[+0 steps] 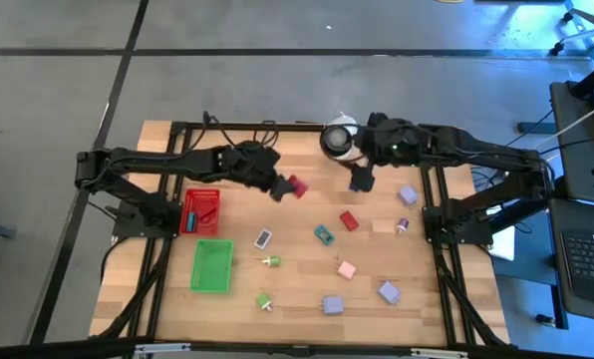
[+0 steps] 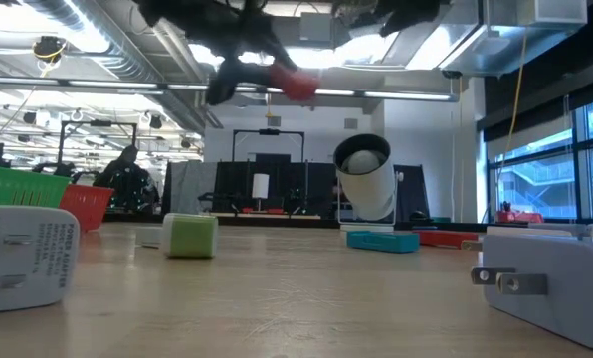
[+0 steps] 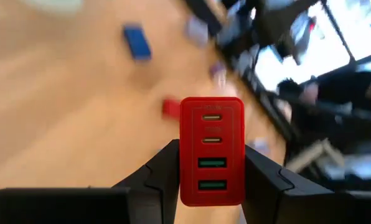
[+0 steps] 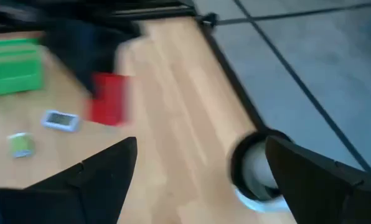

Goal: Pick & Place Office items
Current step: Put the red charger adapter into the green bin

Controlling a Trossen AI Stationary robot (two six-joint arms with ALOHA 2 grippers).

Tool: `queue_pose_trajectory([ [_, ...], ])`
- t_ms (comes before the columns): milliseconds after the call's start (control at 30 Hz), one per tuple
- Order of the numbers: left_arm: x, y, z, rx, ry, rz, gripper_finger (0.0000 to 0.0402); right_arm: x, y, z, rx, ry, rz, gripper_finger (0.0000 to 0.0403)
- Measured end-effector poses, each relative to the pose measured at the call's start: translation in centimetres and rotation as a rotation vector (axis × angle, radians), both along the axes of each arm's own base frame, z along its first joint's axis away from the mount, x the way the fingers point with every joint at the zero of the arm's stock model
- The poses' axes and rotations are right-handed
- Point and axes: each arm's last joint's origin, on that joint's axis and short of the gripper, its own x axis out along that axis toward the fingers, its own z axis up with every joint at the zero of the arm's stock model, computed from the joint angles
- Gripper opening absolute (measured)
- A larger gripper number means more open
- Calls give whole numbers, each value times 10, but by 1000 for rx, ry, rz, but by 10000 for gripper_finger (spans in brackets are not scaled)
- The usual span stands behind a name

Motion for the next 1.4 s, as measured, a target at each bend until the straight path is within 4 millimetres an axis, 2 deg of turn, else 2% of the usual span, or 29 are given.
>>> queue_pose_trajectory([
  [233, -40, -35, -1, -196, 292, -115, 122, -18, 1, 2, 32, 40, -35, 357],
  [400, -76, -63, 6, -346, 460, -164, 123, -19, 2, 2, 29, 48, -36, 357],
  [633, -113, -93, -1, -495, 835, -203, 122, -17, -1, 0, -37, 62, -103, 357],
  [800, -113, -103, -11, -518, 913, -163, 122, -17, -2, 0, -63, 66, -123, 357],
  [967, -104, -115, -39, -531, 973, -170, 122, -17, -2, 0, -67, 67, -126, 357],
  [1200, -98, -120, -76, -575, 1050, -206, 124, -17, -2, 0, -79, 75, -114, 357],
  [1400, -90, -122, -91, -549, 1065, -243, 129, -17, -2, 0, -77, 73, -116, 357],
])
